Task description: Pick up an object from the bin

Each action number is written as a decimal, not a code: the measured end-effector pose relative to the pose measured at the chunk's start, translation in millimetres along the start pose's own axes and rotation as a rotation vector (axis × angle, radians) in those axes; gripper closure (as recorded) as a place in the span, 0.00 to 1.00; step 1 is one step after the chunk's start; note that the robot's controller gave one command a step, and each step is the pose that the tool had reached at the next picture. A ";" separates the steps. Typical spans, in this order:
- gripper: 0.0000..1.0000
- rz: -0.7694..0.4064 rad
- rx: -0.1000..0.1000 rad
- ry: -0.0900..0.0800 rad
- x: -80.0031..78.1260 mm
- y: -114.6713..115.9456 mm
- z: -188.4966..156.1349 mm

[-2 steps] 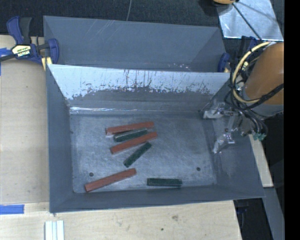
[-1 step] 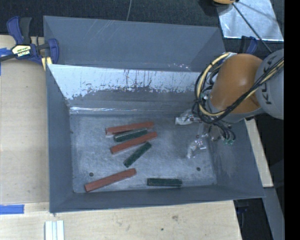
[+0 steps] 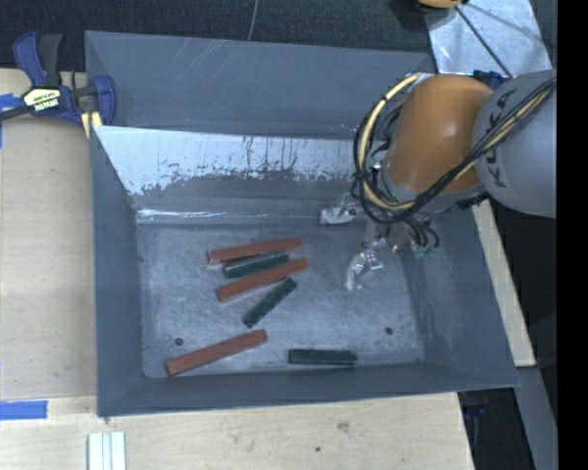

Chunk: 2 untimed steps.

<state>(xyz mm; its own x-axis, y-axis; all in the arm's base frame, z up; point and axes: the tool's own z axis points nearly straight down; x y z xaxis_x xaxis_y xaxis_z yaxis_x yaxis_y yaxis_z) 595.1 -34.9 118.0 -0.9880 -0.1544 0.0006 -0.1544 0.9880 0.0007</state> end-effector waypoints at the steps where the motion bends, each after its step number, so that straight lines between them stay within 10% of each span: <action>1: 0.00 -0.001 0.002 -0.008 -14.7 45.2 14.6; 2: 0.00 -0.076 0.008 -0.004 -18.7 90.0 42.7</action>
Offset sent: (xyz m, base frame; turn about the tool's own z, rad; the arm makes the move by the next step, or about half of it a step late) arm 0.0011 0.0938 -0.0480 -0.0706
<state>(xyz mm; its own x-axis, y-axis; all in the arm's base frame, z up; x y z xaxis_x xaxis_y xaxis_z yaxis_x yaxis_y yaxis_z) 599.6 56.9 75.3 -0.9735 -0.2288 -0.0033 -0.2287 0.9735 -0.0077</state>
